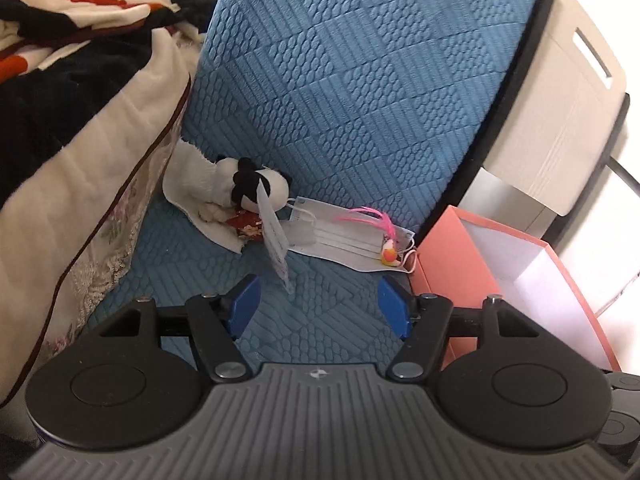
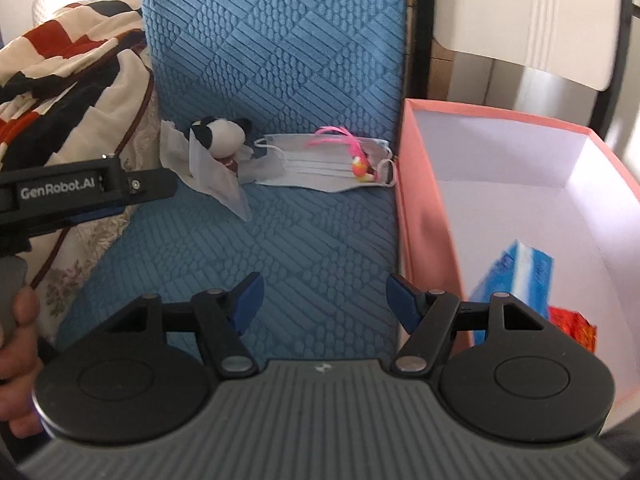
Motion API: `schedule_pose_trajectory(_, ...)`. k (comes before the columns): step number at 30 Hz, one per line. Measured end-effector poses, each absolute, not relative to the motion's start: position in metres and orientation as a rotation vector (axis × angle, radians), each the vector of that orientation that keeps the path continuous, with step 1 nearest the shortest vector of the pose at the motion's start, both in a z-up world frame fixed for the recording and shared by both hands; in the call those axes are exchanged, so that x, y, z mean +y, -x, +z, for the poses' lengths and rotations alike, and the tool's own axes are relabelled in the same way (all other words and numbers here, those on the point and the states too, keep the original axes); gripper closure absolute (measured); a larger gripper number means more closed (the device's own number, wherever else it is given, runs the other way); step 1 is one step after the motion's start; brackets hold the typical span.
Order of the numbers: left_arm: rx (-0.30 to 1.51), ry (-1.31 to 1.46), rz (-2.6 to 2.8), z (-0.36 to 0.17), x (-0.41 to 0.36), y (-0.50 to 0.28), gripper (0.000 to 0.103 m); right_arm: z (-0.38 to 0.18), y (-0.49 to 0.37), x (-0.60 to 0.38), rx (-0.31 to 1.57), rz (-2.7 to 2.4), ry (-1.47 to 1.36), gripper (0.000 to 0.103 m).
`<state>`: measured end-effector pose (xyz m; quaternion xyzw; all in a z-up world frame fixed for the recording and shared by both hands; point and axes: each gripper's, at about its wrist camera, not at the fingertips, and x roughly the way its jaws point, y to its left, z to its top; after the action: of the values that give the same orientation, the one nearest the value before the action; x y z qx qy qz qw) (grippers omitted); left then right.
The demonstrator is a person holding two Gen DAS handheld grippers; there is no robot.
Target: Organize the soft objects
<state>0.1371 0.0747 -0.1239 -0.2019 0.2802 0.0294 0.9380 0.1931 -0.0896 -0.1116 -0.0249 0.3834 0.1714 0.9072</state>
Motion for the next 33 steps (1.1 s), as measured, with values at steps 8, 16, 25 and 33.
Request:
schedule_pose_trajectory(8,0.600,0.487,0.063,-0.131,0.098,-0.159,0.033,-0.115,-0.218,-0.082,0.763,0.394,0.037,0.033)
schedule_pose_trajectory(16,0.646,0.541,0.074,-0.139,0.118,-0.194,0.033,-0.119,-0.249,-0.072,0.776,0.403,0.017,0.033)
schedule_pose_trajectory(25,0.717,0.746,0.078,-0.161,0.149,-0.227,0.033,-0.126,-0.289,-0.061,0.789,0.441,0.014,0.054)
schedule_pose_trajectory(33,0.755,0.774,0.079,-0.172,0.153,-0.250,0.042,-0.140,-0.336,-0.056,0.777,0.400,0.046,0.076)
